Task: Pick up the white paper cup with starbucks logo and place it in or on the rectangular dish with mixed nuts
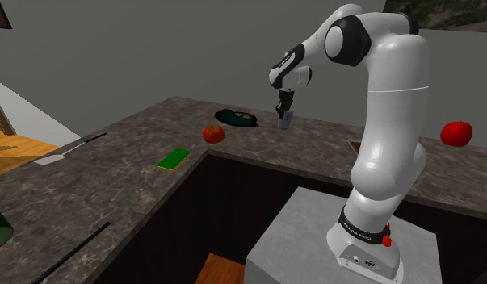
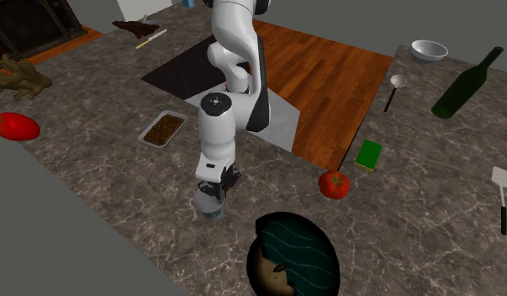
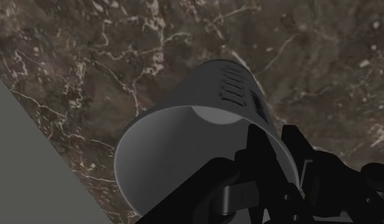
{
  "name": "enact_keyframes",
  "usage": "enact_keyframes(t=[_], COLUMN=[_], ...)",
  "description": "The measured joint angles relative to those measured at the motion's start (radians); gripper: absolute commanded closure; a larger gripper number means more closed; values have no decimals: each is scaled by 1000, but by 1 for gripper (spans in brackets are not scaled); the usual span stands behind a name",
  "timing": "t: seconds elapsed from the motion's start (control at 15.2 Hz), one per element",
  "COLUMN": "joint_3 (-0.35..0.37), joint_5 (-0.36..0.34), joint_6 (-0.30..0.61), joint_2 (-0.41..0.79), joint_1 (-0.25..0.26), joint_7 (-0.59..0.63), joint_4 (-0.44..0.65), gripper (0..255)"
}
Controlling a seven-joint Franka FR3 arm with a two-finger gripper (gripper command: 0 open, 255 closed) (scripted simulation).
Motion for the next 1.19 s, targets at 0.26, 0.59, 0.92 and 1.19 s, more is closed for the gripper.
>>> enact_keyframes(t=[0.26,0.59,0.92,1.19], joint_3=[0,-5,-13,-17], joint_5=[0,-13,-31,-42], joint_6=[0,-34,-92,-140], joint_2=[0,-23,-56,-76], joint_1=[0,5,10,13], joint_7=[0,8,14,19], joint_4=[0,13,41,70], gripper=[255,255,255,255])
